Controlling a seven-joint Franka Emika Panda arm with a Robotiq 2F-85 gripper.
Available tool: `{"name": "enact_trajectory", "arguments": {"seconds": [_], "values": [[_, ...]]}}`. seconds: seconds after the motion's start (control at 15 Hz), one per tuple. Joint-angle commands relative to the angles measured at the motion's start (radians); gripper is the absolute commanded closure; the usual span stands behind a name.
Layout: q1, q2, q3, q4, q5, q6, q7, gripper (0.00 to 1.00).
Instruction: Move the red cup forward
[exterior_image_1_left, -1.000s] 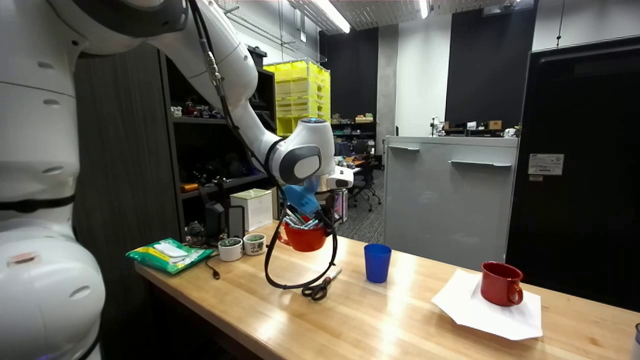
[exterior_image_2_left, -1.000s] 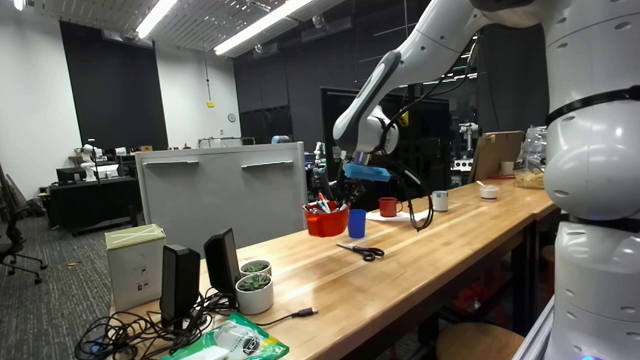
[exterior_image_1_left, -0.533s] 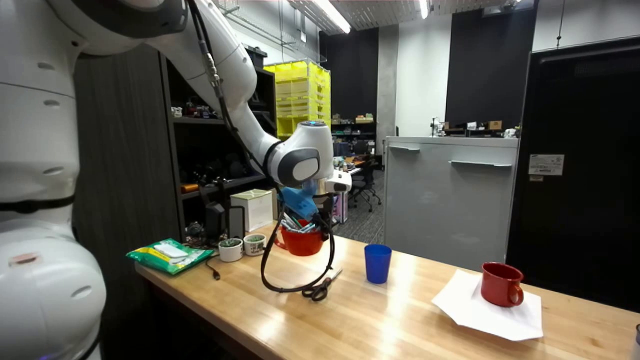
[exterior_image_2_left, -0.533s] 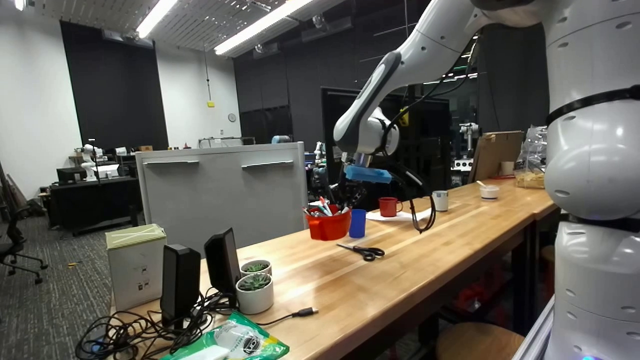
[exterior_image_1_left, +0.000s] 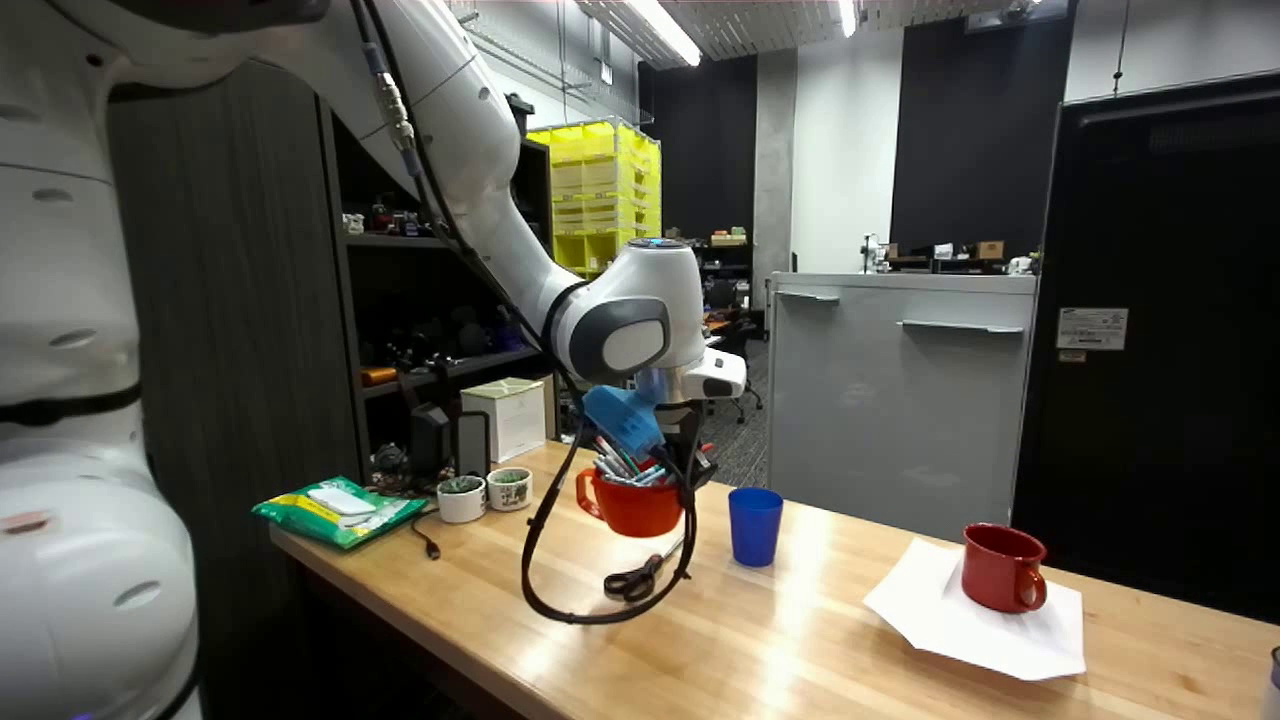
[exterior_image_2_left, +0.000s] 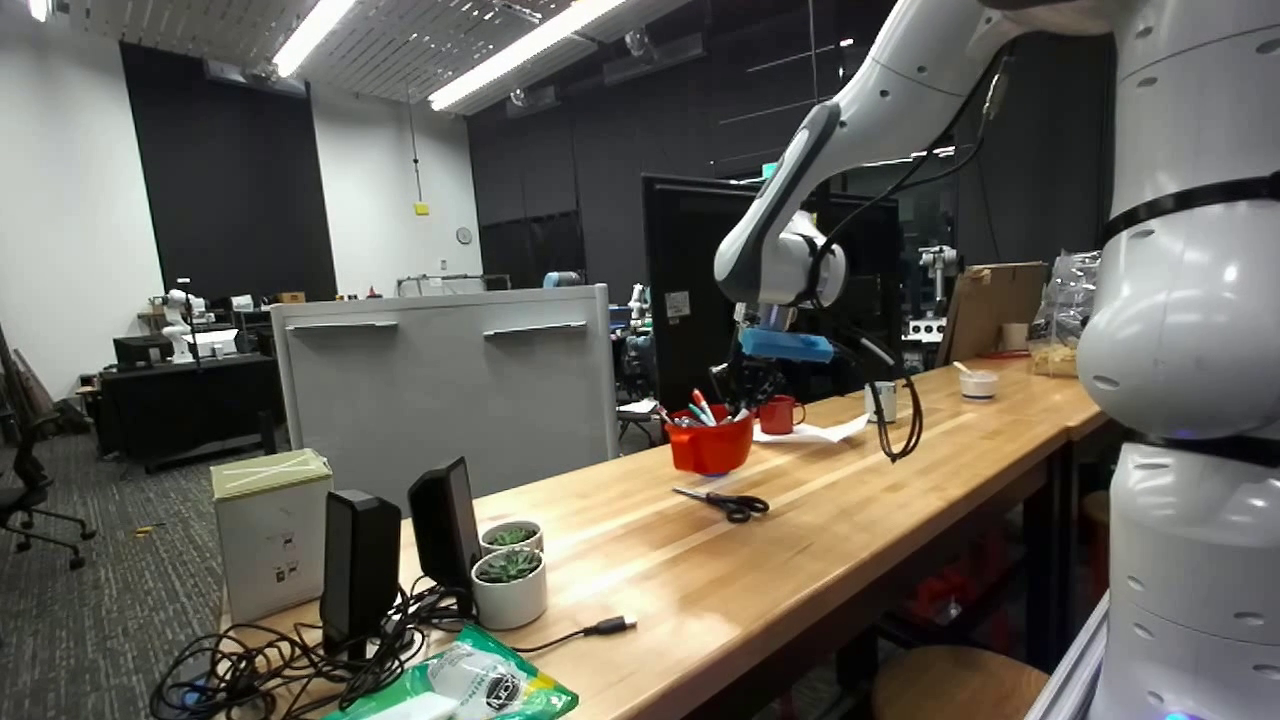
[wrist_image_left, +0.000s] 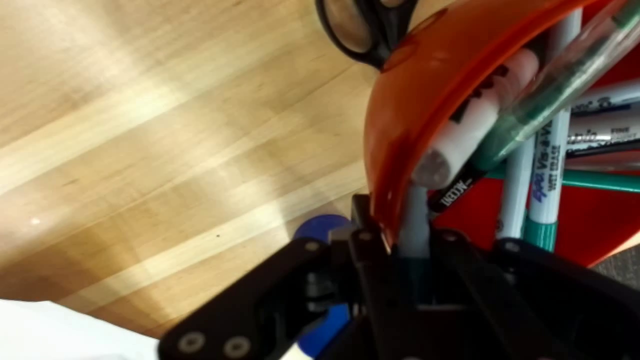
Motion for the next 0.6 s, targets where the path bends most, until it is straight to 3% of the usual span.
{"name": "enact_trajectory", "arguments": {"seconds": [0.0,0.53], "values": [[-0.035,-0.087,-0.041,-0.077,-0.041,0.013,-0.004,0.96],[-0.101,-0.123,-0.12,-0.137,-0.081,0.04,-0.028,0.96]]}}
